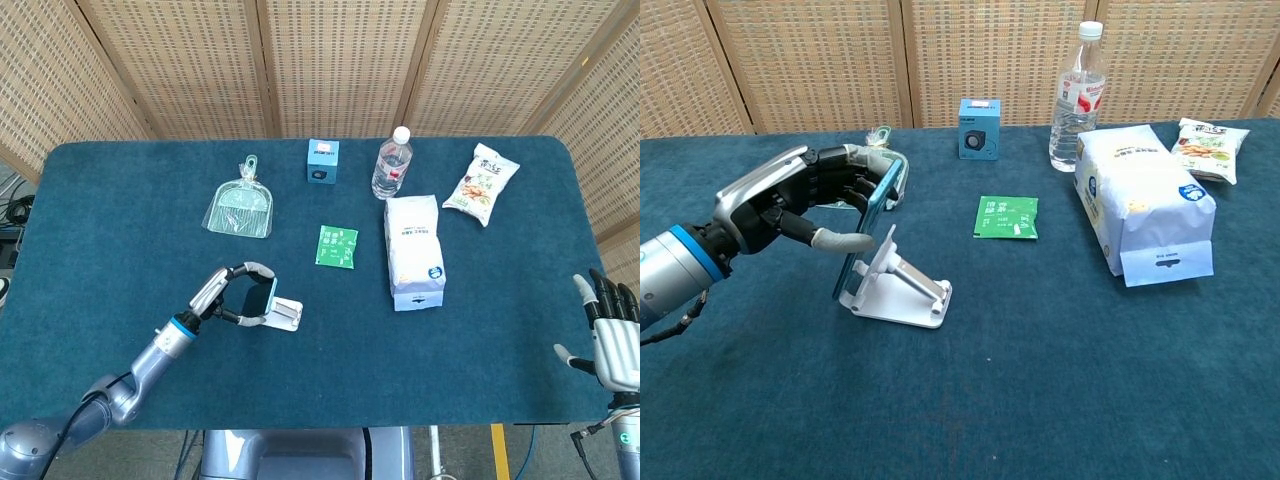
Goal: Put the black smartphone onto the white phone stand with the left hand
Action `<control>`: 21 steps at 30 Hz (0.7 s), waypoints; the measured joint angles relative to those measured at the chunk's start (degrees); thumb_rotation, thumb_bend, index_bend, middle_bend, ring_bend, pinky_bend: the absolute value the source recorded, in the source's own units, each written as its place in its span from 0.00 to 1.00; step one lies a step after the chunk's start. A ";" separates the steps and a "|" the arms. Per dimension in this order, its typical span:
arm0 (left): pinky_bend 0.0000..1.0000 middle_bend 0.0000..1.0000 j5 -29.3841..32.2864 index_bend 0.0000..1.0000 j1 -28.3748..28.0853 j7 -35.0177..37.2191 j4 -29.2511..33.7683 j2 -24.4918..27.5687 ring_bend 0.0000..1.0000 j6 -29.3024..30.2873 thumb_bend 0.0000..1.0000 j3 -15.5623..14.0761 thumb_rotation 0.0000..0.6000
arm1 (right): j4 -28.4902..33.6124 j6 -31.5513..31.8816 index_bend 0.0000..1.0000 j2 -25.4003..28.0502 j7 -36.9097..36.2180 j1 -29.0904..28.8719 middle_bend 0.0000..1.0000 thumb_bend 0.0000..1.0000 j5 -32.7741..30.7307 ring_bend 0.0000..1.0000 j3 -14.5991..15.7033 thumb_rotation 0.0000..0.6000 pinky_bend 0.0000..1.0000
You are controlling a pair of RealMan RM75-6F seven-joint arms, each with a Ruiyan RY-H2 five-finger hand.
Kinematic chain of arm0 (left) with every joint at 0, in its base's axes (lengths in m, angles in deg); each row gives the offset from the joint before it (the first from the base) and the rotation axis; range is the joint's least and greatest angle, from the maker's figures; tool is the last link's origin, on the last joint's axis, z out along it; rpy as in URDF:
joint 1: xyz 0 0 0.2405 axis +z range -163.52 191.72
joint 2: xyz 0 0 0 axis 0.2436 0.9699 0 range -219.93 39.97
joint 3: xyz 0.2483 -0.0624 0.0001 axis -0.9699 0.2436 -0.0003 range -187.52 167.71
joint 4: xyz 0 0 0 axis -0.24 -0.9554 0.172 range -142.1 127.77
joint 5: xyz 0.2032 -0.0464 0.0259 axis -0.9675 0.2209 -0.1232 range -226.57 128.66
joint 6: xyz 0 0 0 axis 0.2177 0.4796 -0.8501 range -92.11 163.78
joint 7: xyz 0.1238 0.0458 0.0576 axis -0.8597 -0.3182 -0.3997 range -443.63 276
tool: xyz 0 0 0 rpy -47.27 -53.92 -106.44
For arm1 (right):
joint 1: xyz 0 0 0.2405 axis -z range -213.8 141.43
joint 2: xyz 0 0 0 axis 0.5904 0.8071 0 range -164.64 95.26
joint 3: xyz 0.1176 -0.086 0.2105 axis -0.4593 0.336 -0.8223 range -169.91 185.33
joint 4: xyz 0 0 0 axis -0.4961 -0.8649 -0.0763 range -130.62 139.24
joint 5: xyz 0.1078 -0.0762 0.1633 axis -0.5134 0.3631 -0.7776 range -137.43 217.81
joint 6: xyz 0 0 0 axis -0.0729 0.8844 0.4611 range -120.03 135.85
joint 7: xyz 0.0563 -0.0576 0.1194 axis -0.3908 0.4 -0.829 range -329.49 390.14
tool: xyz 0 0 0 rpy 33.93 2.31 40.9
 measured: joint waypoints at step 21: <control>0.36 0.49 1.49 0.39 -0.84 1.38 -1.48 -2.12 0.50 -0.11 0.08 -0.42 1.00 | -0.20 -0.19 0.00 0.25 -0.75 0.04 0.00 0.00 -0.26 0.00 -0.06 1.00 0.00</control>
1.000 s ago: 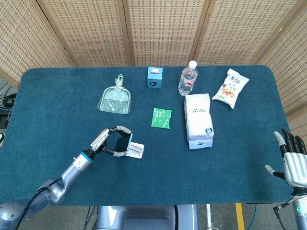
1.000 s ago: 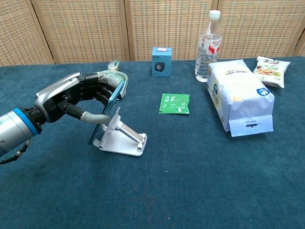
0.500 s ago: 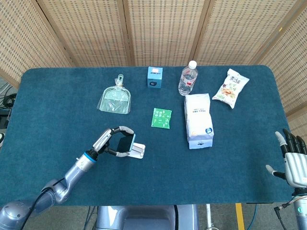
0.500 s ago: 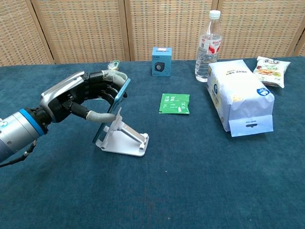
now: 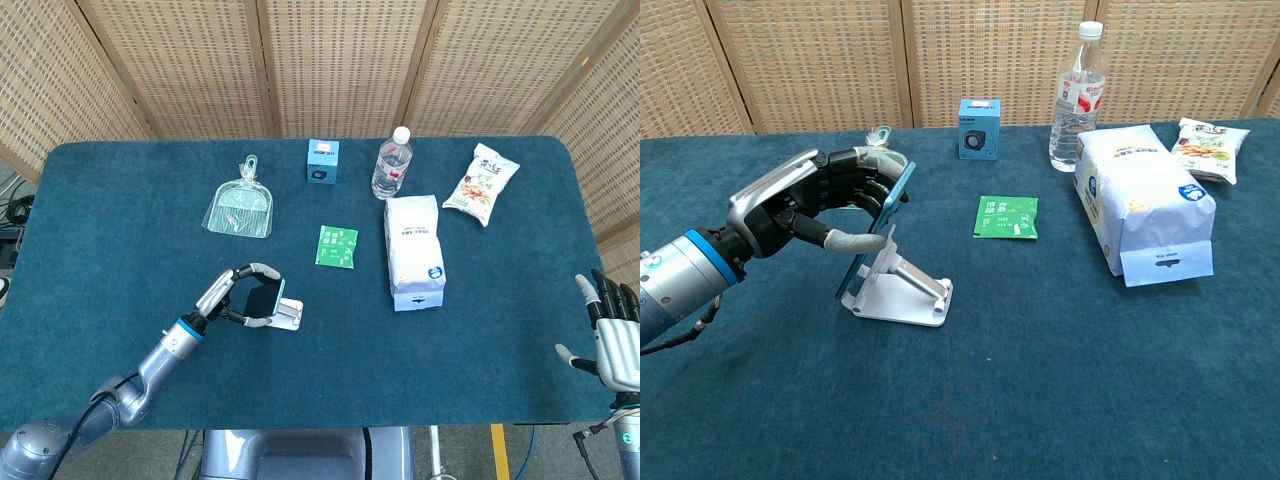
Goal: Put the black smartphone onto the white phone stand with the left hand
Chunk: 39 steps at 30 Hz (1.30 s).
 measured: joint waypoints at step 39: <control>0.36 0.09 0.02 0.07 0.44 -0.47 2.01 1.34 0.18 4.54 0.05 -0.61 1.00 | 0.19 0.05 0.00 0.41 -0.86 0.12 0.00 0.00 0.38 0.00 0.17 1.00 0.00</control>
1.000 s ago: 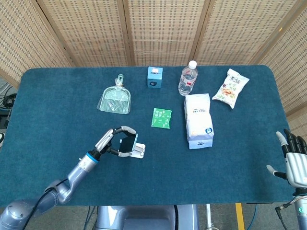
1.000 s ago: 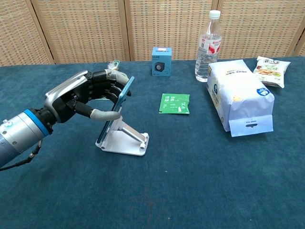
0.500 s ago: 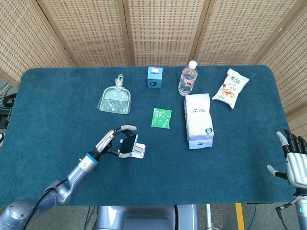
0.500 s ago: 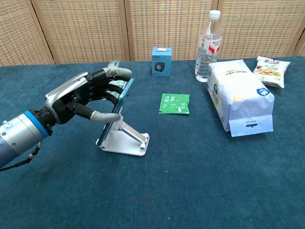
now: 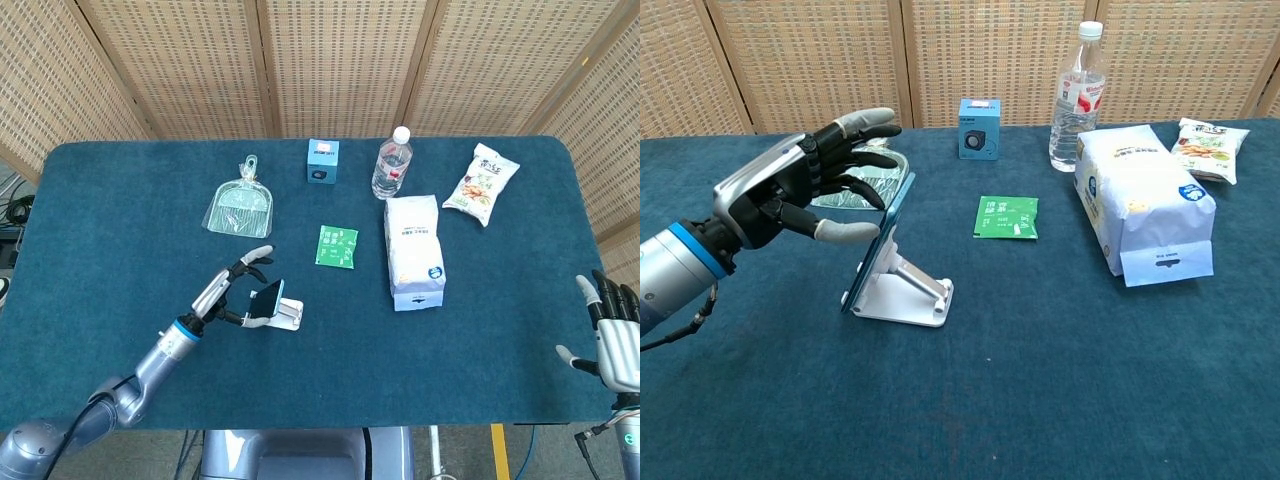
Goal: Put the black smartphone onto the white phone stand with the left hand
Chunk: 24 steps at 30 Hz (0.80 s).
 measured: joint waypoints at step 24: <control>0.00 0.00 0.39 0.00 7.93 -29.72 27.98 30.95 0.00 9.07 0.01 -0.98 1.00 | 1.86 2.94 0.00 1.07 -0.91 0.99 0.00 0.00 3.57 0.00 0.97 1.00 0.00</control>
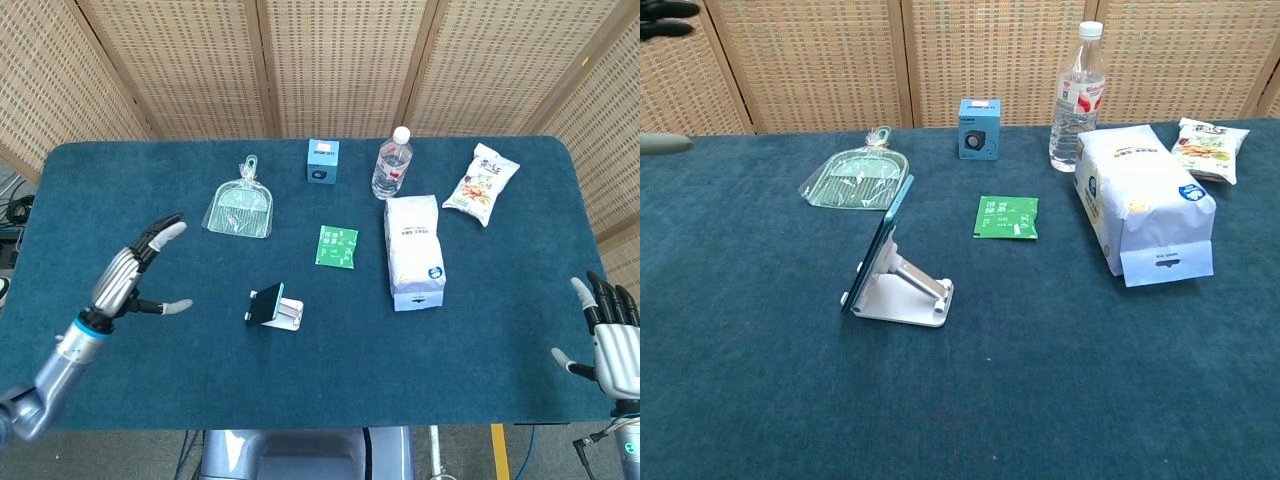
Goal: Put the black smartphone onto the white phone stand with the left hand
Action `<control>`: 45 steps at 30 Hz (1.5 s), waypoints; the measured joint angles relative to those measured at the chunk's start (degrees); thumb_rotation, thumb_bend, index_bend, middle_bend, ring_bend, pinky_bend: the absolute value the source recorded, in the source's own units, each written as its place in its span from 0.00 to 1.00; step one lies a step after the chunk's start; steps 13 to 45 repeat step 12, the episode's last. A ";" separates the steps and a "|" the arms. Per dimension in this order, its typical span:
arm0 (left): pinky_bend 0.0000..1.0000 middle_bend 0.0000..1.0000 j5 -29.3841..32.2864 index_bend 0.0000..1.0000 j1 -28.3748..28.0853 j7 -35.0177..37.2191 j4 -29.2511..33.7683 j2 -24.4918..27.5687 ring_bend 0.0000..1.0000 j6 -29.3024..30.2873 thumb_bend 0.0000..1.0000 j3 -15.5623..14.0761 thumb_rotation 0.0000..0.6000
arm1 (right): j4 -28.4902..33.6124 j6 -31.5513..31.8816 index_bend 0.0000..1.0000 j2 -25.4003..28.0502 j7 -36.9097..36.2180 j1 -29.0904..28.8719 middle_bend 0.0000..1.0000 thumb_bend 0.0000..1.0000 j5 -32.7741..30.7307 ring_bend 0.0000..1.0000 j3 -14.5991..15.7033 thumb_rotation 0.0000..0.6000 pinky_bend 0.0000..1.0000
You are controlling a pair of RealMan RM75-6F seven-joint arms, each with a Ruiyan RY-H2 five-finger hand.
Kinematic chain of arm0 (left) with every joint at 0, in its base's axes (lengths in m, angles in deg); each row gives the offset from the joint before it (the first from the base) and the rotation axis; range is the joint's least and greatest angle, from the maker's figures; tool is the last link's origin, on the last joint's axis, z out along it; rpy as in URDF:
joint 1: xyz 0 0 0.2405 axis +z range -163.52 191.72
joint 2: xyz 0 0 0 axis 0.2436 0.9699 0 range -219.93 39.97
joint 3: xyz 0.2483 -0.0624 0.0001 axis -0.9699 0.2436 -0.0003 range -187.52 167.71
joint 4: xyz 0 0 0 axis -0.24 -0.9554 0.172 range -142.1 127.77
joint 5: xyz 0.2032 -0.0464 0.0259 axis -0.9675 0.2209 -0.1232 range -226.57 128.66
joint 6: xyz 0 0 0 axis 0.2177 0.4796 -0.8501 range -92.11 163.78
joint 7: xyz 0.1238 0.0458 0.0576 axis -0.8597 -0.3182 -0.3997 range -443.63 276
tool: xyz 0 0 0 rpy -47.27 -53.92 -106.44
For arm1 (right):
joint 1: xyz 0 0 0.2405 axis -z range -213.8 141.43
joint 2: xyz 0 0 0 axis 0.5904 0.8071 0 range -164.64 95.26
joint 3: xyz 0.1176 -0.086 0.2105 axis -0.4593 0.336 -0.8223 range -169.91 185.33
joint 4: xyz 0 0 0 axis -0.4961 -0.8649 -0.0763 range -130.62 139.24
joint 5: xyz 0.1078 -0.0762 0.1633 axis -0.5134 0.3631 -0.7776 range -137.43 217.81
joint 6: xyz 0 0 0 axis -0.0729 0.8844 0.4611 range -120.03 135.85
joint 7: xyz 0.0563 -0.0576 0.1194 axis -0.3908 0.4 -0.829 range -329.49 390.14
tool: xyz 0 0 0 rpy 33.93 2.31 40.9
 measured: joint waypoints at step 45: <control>0.00 0.00 15.37 0.00 11.20 -27.95 25.19 18.15 0.00 -5.74 0.01 -3.40 1.00 | 0.67 1.26 0.00 0.52 -0.66 0.45 0.00 0.00 1.47 0.00 0.35 1.00 0.00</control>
